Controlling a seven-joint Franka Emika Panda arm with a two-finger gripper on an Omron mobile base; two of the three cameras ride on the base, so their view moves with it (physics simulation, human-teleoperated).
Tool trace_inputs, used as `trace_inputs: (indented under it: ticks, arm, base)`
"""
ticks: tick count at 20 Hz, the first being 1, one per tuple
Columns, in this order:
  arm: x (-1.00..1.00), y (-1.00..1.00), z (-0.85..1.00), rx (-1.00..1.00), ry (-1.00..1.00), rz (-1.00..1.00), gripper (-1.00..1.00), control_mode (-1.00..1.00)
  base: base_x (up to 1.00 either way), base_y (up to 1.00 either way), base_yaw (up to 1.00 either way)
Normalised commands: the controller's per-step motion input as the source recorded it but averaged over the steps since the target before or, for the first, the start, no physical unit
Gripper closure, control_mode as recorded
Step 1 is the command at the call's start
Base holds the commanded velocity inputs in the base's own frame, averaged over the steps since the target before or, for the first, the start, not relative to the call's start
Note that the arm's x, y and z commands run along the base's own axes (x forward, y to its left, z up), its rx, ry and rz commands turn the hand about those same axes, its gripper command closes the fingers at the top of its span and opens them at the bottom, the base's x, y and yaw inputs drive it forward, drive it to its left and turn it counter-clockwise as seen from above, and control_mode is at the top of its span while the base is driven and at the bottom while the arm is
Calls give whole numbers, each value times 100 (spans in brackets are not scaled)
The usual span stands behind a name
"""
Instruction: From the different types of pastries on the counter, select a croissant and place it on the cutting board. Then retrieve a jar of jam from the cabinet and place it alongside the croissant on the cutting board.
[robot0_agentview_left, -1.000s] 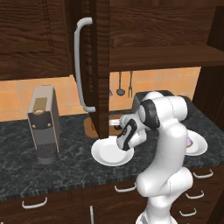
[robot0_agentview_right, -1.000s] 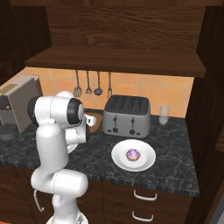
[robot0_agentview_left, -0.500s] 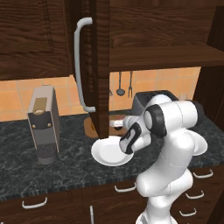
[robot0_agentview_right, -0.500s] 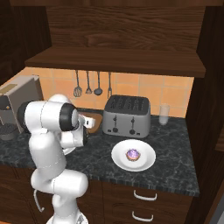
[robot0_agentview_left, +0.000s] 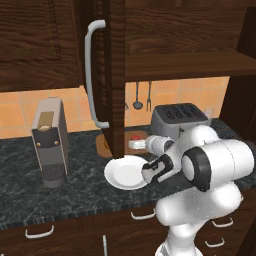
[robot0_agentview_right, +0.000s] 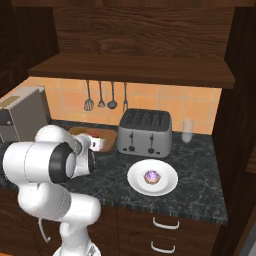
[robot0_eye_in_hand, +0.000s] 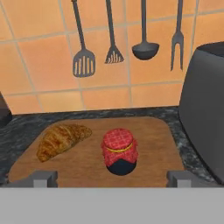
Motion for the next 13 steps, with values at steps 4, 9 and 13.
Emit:
trace_inputs:
  ticks: [4, 9, 13]
  arm:
    - [-93, -1, 10, 0, 11, -9, -100, -100]
    - [-100, -3, 0, 0, 19, -11, -100, -100]
    - [-100, -25, -22, 0, 11, -8, -100, -100]
  base:
    - [0, 0, 0]
    - [0, 0, 0]
    - [0, 0, 0]
